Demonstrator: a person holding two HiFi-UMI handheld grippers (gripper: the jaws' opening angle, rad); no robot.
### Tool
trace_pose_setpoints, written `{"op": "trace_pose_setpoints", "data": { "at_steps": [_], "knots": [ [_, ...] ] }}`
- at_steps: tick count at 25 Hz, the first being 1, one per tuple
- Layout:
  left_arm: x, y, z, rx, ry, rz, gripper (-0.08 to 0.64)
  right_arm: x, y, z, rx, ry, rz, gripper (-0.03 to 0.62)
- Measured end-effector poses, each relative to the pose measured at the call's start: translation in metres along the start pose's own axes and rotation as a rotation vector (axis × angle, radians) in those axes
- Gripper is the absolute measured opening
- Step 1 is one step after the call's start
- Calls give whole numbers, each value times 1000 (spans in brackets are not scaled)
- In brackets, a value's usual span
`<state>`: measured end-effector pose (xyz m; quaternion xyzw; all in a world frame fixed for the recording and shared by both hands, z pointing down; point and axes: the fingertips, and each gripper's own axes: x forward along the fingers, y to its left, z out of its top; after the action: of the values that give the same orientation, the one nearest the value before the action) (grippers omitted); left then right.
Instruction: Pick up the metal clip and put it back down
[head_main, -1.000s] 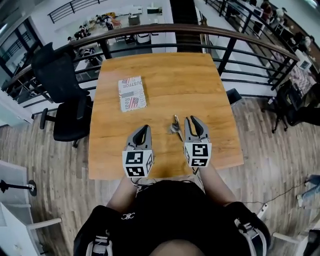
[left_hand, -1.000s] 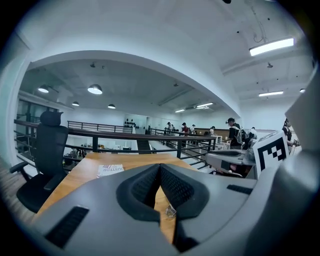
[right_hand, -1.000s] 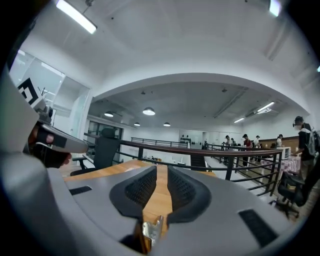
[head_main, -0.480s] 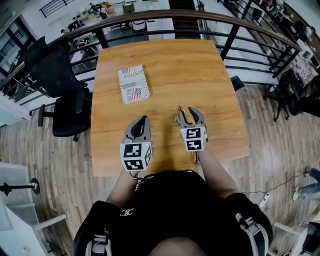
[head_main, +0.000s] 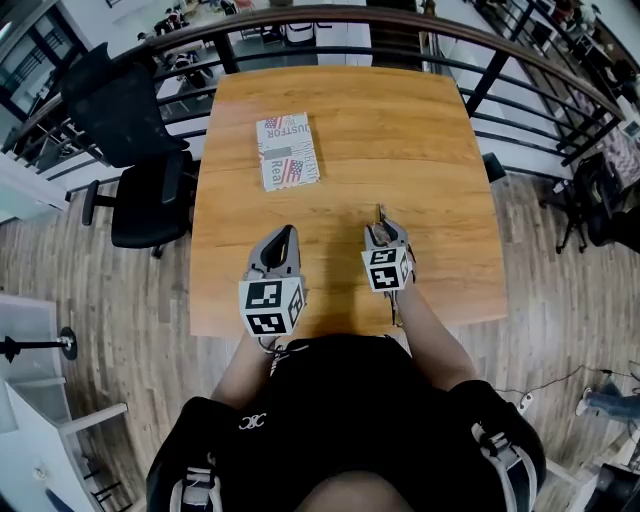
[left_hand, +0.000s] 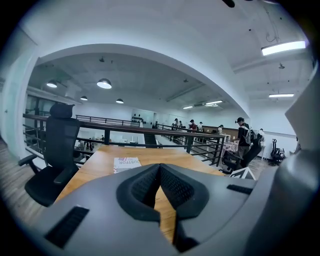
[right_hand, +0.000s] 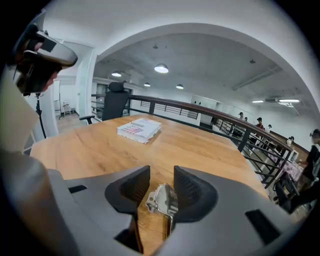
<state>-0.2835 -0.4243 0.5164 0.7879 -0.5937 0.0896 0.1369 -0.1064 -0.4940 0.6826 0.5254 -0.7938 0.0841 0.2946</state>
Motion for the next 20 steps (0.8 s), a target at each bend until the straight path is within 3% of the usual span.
{"op": "trace_pose_setpoints", "data": {
  "at_steps": [5, 13, 15, 20],
  "knots": [
    [-4, 8, -2, 1, 3, 16, 12, 17, 6, -26, -18, 82, 0, 167],
    [-10, 10, -2, -3, -1, 36, 12, 27, 3, -60, -198, 204, -92, 138],
    [-12, 8, -2, -4, -3, 38, 12, 23, -4, -60, -217, 200, -140, 75],
    [-14, -1, -3, -6, -5, 37, 12, 6, -19, -48, -207, 132, -188, 29]
  ]
}}
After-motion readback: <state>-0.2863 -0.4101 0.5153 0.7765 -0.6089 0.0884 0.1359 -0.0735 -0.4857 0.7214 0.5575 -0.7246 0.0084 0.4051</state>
